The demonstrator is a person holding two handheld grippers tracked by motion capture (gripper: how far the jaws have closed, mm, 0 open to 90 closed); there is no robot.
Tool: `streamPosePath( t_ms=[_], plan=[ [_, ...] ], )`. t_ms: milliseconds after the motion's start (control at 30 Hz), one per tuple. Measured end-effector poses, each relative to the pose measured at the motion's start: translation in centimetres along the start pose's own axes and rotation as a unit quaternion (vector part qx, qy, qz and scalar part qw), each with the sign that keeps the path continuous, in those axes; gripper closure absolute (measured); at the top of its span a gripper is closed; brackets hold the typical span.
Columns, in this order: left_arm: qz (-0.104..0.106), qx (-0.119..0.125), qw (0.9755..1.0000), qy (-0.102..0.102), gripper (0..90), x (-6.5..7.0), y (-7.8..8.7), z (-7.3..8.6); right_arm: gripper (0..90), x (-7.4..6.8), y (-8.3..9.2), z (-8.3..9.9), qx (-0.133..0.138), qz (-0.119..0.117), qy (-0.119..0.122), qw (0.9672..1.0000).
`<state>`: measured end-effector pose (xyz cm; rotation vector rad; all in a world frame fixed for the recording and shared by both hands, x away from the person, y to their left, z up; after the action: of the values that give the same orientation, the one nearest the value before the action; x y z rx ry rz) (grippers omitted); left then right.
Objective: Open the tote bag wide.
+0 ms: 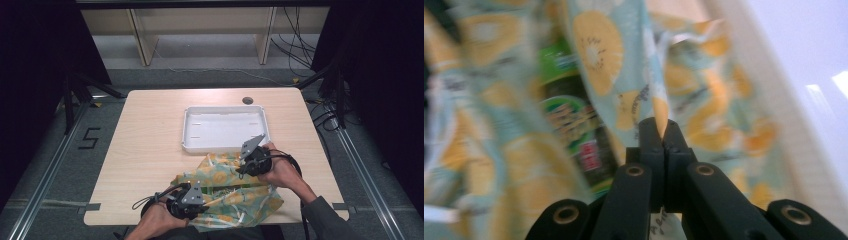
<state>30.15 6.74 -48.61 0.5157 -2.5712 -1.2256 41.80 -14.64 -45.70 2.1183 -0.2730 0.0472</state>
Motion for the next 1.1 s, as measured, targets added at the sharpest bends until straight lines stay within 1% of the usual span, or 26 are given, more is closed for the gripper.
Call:
streamPosePath(
  t_ms=[33, 67, 100, 167, 200, 267, 300, 333, 367, 400, 467, 500, 567, 600, 700, 733, 767, 800, 833, 867, 900, 933, 967, 1033, 1067, 1100],
  plan=[
    [0.0, 0.0, 1.0, 0.0, 88.9, 0.0, 0.0, 0.0, 90.0, 0.0, 0.0, 0.0, 0.0, 0.0, 0.0, 1.0],
    [0.0, -0.001, 1.0, 0.001, 88.9, 0.2, 0.1, 0.3, 90.0, 0.5, 0.1, -0.1, 0.001, 0.015, 0.003, 0.9999],
    [0.003, -0.004, 1.0, 0.004, 88.9, 0.6, 0.1, 0.8, 90.0, 1.5, 0.4, -0.3, -0.001, 0.046, 0.005, 0.9989],
    [0.004, 0.003, 0.9999, 0.013, 88.9, 0.9, 0.0, 1.0, 90.0, 2.0, 0.6, -0.4, -0.002, 0.059, -0.001, 0.9982],
    [0.008, -0.012, 0.9999, 0.004, 88.9, 0.9, 0.0, 1.4, 90.0, 3.0, 0.8, -0.6, 0.0, 0.091, -0.013, 0.9958],
    [0.011, -0.007, 0.9998, 0.017, 88.9, 1.2, -0.4, 1.5, 90.0, 4.1, 0.9, -0.9, 0.001, 0.119, -0.002, 0.993],
    [0.011, -0.007, 0.9998, 0.017, 88.9, 1.2, -0.4, 1.5, 90.0, 4.6, 1.0, -0.9, -0.003, 0.134, -0.011, 0.9909],
    [0.012, -0.011, 0.9998, 0.015, 88.9, 1.2, -0.7, 1.5, 90.0, 5.2, 1.0, -1.0, -0.002, 0.143, -0.005, 0.9897],
    [0.012, -0.011, 0.9998, 0.015, 88.9, 1.2, -0.7, 1.5, 90.0, 5.2, 1.0, -1.0, -0.002, 0.143, -0.005, 0.9897],
    [0.013, -0.015, 0.9997, 0.016, 88.9, 1.3, -1.0, 1.6, 90.0, 6.0, 1.1, -1.1, 0.005, 0.156, -0.024, 0.9874],
    [0.017, -0.031, 0.9994, 0.001, 88.9, 1.2, -1.1, 1.7, 90.0, 6.9, 1.0, -1.2, 0.004, 0.169, -0.027, 0.9853],
    [0.018, -0.034, 0.9992, 0.006, 88.9, 1.3, -1.3, 1.8, 90.0, 7.3, 0.9, -1.1, 0.003, 0.178, -0.031, 0.9836],
    [0.027, -0.036, 0.999, 0.005, 88.9, 1.5, -1.6, 1.9, 90.0, 8.0, 0.7, -0.9, -0.007, 0.181, -0.038, 0.9828],
    [0.027, -0.038, 0.9989, 0.008, 88.9, 1.6, -1.7, 2.0, 90.0, 8.5, 0.5, -0.8, -0.001, 0.188, -0.032, 0.9817],
    [0.032, -0.044, 0.9985, 0.006, 88.7, 1.9, -2.0, 2.1, 90.0, 8.7, 0.2, -0.5, 0.001, 0.185, -0.045, 0.9817],
    [0.03, -0.036, 0.9989, 0.005, 83.9, 1.6, -1.8, 1.8, 87.3, 8.6, -0.1, -0.3, -0.012, 0.173, -0.06, 0.983],
    [0.03, -0.036, 0.9989, 0.005, 80.9, 1.6, -1.8, 1.8, 87.3, 8.6, -0.1, -0.3, -0.012, 0.173, -0.06, 0.983],
    [0.026, -0.031, 0.9991, 0.013, 80.9, 1.4, -1.5, 1.5, 81.5, 8.4, 0.0, -0.3, -0.012, 0.183, -0.061, 0.9812],
    [0.017, 0.004, 0.9991, 0.038, 69.3, 1.1, -0.7, 0.8, 67.0, 7.9, 0.8, -0.6, -0.003, 0.181, -0.064, 0.9813],
    [0.017, 0.004, 0.9991, 0.038, 65.7, 1.1, -0.7, 0.8, 62.2, 7.1, 1.2, -1.0, 0.01, 0.179, -0.083, 0.9803],
    [0.017, 0.038, 0.9976, 0.056, 63.1, 0.7, 0.4, -0.1, 58.7, 6.6, 1.8, -1.2, 0.018, 0.176, -0.074, 0.9814],
    [0.017, 0.038, 0.9976, 0.056, 59.7, 0.7, 0.4, -0.1, 58.7, 6.6, 1.8, -1.2, 0.018, 0.176, -0.074, 0.9814],
    [0.018, 0.074, 0.9947, 0.069, 55.5, 0.4, 1.6, -1.1, 51.7, 5.1, 3.2, -1.5, 0.028, 0.17, -0.09, 0.981],
    [0.02, 0.086, 0.9935, 0.071, 53.6, 0.2, 2.2, -1.6, 50.3, 4.3, 3.9, -1.5, 0.03, 0.16, -0.088, 0.9827],
    [-0.014, 0.106, 0.9913, 0.076, 52.7, -0.5, 3.3, -2.4, 49.3, 2.8, 5.0, -1.3, 0.039, 0.164, -0.086, 0.9819],
    [-0.026, 0.107, 0.9914, 0.07, 51.5, -1.0, 3.8, -2.9, 49.2, 2.0, 5.4, -1.2, 0.046, 0.157, -0.082, 0.9832]
  ],
)
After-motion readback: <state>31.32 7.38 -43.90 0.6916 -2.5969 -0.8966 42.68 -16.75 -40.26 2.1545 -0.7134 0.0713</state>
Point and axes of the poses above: each handheld gripper's, and its own axes: y roughly backward along the jaws, z roughly out of its underside, x roughly to its right, the point moved 4 cm from there along -y, roughly forward along the jaws, and after that the axes turned 9 degrees about y, right-handed, at the moved point
